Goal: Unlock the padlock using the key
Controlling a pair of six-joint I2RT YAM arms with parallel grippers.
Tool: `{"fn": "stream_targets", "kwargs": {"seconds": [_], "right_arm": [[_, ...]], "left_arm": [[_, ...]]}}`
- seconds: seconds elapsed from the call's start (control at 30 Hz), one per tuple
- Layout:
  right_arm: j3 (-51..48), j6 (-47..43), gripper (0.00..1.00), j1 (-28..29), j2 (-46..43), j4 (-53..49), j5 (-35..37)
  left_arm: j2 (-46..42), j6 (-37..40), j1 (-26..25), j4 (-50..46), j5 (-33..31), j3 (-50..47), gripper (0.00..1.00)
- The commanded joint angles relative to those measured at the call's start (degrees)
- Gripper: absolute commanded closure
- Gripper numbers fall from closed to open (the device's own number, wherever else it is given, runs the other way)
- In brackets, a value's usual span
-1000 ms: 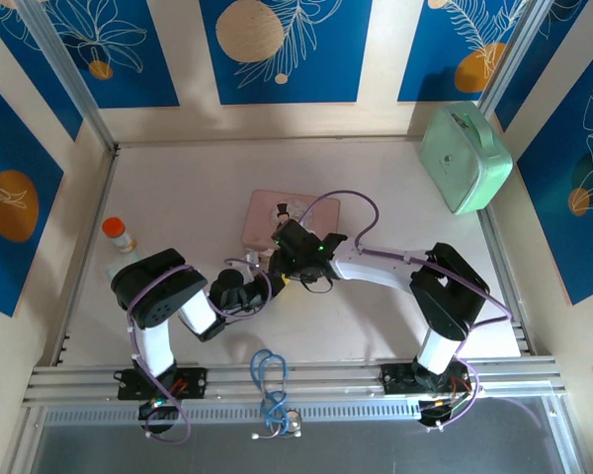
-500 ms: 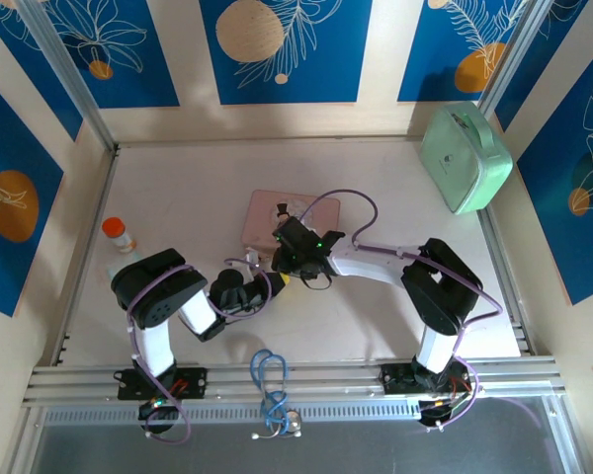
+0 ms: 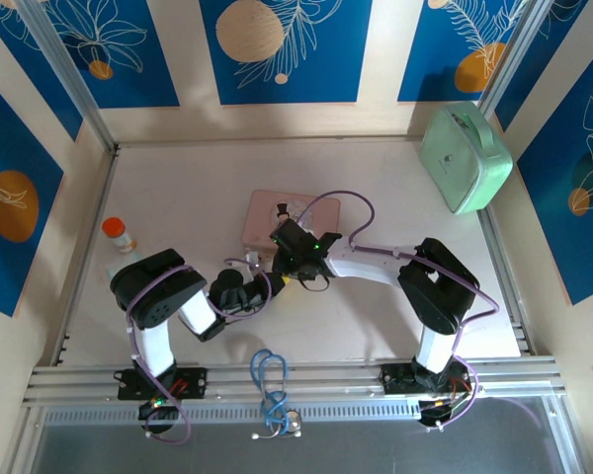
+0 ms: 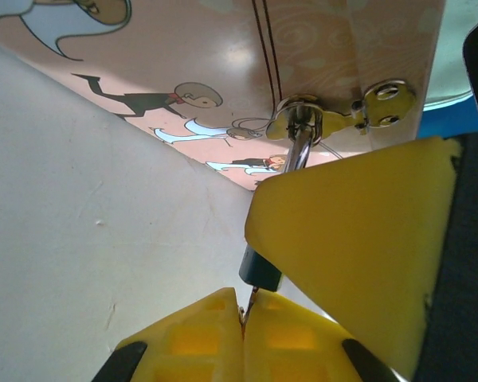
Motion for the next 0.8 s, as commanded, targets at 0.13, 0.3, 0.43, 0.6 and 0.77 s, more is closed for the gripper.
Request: {"fn": "stream_targets", "kwargs": {"seconds": [0.13, 0.3, 0.43, 0.6, 0.77], "right_arm": [[1.5, -0.6, 0.84, 0.7, 1.0, -1.8, 1.3], [1.6, -0.3, 0.91, 0.7, 0.7, -2.6, 1.3], [2.2, 0.2, 1.00, 0.5, 0.8, -4.3, 0.9], [3.9, 0.2, 1.00, 0.2, 0.9, -7.3, 0.3], [7.3, 0.0, 1.00, 0.2, 2.3, -11.4, -1.3]], "left_arm": [[-1.0, -0.3, 0.2, 2.8, 0.3, -0.2, 1.00], [-1.5, 0.2, 0.2, 2.8, 0.2, -0.4, 1.00], [-2.6, 0.3, 0.0, 2.8, 0.7, -1.1, 0.67], [-7.1, 1.6, -0.5, 2.5, -1.8, -6.7, 0.48], [-7.1, 1.4, -0.5, 1.6, -2.2, -6.8, 0.60]]}}
